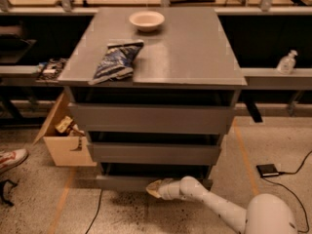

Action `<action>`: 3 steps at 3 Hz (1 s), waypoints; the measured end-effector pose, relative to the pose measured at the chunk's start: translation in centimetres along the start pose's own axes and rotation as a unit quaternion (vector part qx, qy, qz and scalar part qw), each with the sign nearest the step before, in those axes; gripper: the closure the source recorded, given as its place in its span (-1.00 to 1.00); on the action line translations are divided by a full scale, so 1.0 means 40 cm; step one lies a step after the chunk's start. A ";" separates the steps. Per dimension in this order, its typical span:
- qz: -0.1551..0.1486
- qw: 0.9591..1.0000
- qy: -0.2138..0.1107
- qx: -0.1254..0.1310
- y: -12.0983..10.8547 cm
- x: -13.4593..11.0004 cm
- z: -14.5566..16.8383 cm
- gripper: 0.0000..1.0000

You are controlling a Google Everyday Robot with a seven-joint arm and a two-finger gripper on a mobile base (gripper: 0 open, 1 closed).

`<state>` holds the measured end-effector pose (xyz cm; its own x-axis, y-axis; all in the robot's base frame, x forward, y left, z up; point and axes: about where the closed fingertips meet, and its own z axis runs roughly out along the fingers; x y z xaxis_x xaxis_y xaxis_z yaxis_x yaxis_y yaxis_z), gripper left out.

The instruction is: Close bottom drawer

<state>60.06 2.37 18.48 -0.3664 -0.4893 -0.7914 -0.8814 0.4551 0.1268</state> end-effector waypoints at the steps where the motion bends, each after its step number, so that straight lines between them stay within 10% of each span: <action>1: 0.000 1.000 0.000 0.000 0.001 0.000 0.000 1.00; 3: -0.064 0.997 -0.033 0.020 -0.109 -0.117 0.104 1.00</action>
Offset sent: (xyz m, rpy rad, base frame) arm 0.1317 0.0629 0.0224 0.0000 -0.2989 0.0710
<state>66.84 5.78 19.14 -0.2290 -0.4954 -0.8380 -0.9069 0.4214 -0.0013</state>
